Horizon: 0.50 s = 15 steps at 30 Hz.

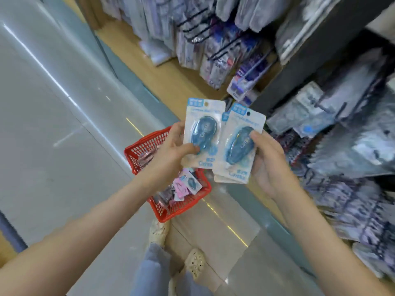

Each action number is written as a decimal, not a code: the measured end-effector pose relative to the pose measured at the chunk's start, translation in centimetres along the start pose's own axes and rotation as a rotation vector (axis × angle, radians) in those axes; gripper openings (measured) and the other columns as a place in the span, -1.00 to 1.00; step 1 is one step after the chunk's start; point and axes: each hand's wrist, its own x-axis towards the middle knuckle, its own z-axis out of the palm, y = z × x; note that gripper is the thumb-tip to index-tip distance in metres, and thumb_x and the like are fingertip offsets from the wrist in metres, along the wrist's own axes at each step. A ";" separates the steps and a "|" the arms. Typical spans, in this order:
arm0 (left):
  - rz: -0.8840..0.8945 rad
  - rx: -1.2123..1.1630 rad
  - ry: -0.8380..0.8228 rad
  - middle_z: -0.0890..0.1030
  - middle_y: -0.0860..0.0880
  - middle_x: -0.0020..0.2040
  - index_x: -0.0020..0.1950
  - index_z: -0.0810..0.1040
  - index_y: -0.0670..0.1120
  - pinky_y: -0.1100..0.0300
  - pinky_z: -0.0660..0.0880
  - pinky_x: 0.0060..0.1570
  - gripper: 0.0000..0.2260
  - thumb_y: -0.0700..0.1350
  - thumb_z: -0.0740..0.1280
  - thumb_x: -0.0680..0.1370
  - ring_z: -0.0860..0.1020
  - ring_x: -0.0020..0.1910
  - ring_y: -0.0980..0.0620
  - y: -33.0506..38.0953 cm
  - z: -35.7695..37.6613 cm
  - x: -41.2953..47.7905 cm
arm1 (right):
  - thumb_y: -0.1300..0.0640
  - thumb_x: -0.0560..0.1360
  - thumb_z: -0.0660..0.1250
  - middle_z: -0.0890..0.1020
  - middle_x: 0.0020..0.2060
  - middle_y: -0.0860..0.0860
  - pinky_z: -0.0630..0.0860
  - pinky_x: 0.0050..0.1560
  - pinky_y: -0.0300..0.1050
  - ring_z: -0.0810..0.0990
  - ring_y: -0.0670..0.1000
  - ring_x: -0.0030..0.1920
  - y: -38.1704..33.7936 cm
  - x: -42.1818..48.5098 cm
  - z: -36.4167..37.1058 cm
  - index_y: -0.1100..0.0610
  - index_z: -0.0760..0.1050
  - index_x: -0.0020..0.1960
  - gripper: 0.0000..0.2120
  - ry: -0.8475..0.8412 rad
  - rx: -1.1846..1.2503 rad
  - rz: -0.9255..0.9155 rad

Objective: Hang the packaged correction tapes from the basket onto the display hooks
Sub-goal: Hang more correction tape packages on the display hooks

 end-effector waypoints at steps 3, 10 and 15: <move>0.028 0.008 -0.060 0.52 -0.21 0.01 0.26 0.34 -0.21 0.34 0.45 -0.56 -0.57 -0.44 0.29 0.43 0.59 -0.42 0.11 5.5 3.7 -2.8 | 0.11 0.63 0.12 0.71 -0.18 0.04 0.64 -0.23 -0.10 0.69 -0.01 -0.22 -4.6 -3.4 1.8 0.15 0.52 0.04 -0.78 0.080 0.029 0.020; 0.150 0.150 -0.183 0.55 -0.06 0.12 0.22 0.32 -0.06 0.14 0.54 -0.05 -0.62 -0.30 0.37 0.50 0.58 0.03 0.04 14.3 9.2 -7.1 | -0.09 0.43 0.26 0.67 0.06 0.17 0.57 0.03 0.19 0.65 0.19 0.03 -14.0 -11.1 4.7 0.22 0.47 0.23 -0.51 0.072 -0.021 -0.059; 0.242 0.211 -0.393 0.55 0.02 0.20 0.24 0.29 -0.01 -0.11 0.47 0.22 -0.69 -0.18 0.33 0.57 0.56 0.20 -0.01 20.6 12.5 -9.2 | 0.08 0.50 0.26 0.67 -0.06 0.10 0.63 -0.18 0.00 0.67 0.06 -0.16 -19.1 -15.9 6.1 0.18 0.47 0.11 -0.76 0.080 -0.017 -0.310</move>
